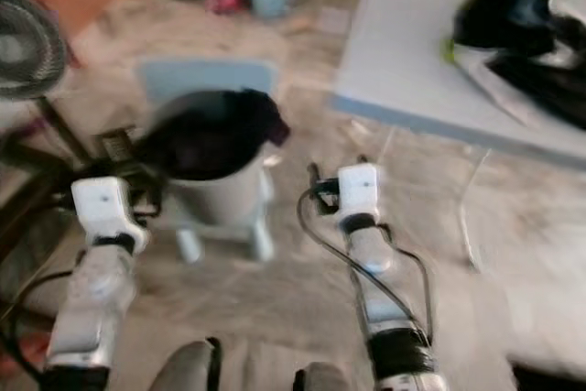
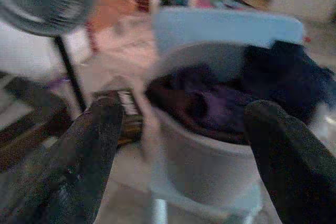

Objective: Hang hanger

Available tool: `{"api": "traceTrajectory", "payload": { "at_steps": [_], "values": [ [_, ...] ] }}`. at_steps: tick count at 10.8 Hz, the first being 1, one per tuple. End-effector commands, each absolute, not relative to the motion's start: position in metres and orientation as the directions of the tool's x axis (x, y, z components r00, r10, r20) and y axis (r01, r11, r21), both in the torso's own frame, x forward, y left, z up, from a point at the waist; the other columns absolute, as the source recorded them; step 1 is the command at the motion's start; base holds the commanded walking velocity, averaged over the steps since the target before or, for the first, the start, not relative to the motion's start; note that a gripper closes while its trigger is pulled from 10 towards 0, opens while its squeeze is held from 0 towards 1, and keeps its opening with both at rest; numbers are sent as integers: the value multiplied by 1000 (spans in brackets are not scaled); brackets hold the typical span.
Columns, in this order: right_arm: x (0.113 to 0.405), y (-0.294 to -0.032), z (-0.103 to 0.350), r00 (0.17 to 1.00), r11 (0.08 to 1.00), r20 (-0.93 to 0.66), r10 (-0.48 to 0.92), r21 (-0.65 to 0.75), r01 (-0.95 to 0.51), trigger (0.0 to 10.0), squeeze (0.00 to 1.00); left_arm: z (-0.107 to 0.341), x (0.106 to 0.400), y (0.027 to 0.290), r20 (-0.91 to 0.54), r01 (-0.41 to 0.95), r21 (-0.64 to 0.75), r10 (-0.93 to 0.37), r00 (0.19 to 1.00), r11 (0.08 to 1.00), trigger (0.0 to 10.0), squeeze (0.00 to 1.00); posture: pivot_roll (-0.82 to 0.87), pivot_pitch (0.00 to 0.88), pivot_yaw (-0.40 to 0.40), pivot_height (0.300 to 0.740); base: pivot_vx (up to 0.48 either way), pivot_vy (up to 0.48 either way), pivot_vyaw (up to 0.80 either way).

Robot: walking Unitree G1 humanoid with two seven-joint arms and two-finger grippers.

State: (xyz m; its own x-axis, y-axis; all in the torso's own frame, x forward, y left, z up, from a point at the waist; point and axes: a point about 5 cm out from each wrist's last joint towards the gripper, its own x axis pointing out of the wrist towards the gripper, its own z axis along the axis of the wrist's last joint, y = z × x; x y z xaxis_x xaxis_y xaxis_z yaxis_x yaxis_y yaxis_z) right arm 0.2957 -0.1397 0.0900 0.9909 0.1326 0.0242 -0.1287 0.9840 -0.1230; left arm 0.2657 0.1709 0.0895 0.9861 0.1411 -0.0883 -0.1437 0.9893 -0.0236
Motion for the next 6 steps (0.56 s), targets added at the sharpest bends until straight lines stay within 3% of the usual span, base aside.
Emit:
{"api": "traceTrajectory", "payload": {
  "at_steps": [1, 2, 4, 6],
  "values": [
    [294, -148, 88, 993, 985, 14, 118, -128, -115, 10000, 0, 88, 264, 167, -100, -137, -36, 132, 986, 990, 10000, 0, 5, 127, -69, 740, 0, 0, 800],
    [294, -147, 89, 993, 986, 17, 121, -122, -118, 10000, 0, 88, 264, 167, -102, -135, -42, 131, 986, 990, 10000, 0, 5, 127, -69, 740, 0, 0, 800],
    [295, -146, 90, 992, 986, 22, 125, -112, -122, 10000, 0, 91, 265, 164, -70, -81, -96, 75, 995, 992, 10000, 0, 3, 128, -73, 740, 0, 0, 0],
    [295, -147, 90, 992, 987, 19, 125, -108, -122, 10000, 0, 91, 264, 164, -71, -82, -95, 76, 995, 992, 10000, 0, 3, 128, -73, 740, 283, 0, 0]
  ]
}}
